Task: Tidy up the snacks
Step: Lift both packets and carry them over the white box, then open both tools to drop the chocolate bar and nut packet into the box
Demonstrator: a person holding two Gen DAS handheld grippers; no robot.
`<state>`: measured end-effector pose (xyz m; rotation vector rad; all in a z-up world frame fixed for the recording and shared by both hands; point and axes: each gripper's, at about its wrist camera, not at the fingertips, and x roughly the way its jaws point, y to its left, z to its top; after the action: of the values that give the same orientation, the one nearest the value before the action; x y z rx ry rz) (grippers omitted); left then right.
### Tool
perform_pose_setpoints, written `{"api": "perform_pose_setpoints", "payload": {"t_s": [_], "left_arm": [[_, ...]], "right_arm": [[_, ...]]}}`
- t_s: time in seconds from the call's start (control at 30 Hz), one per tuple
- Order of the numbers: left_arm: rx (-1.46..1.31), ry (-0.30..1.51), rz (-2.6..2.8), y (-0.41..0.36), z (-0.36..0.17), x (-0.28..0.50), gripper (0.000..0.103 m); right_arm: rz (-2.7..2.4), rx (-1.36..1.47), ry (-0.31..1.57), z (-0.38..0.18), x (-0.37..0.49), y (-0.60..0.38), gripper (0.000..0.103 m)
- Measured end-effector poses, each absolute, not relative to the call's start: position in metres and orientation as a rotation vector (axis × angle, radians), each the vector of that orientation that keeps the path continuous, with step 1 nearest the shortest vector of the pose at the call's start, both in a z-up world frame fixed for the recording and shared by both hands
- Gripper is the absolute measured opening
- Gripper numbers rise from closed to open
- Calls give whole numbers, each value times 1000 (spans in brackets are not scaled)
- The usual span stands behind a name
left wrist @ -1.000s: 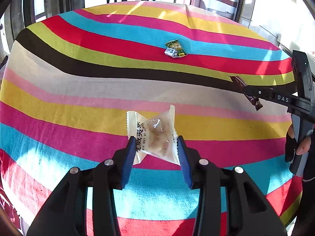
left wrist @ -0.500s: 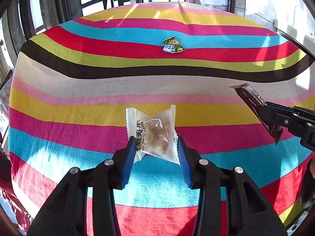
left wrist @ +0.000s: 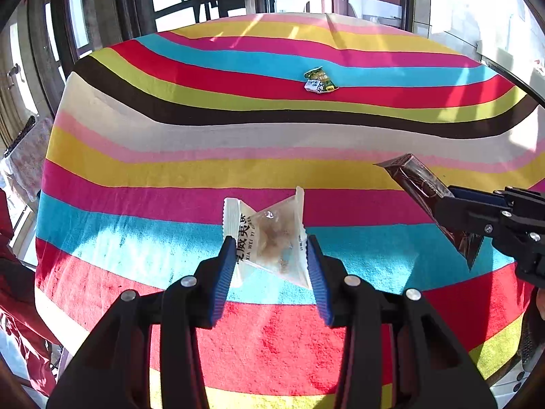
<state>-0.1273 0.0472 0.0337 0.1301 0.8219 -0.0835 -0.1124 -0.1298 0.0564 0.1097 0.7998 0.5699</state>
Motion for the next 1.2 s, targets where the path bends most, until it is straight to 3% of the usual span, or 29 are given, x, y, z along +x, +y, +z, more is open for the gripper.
{"api": "perform_pose_setpoints", "payload": {"t_s": [0.7,1.2], "left_arm": [[39,798,78,139,36,-183,42],[-124,922,377,255,17,-297,40]], "right_arm": [[786,-7,805,63,-144,-25,25],[1149,-268,887,35,-225,93,25]]}}
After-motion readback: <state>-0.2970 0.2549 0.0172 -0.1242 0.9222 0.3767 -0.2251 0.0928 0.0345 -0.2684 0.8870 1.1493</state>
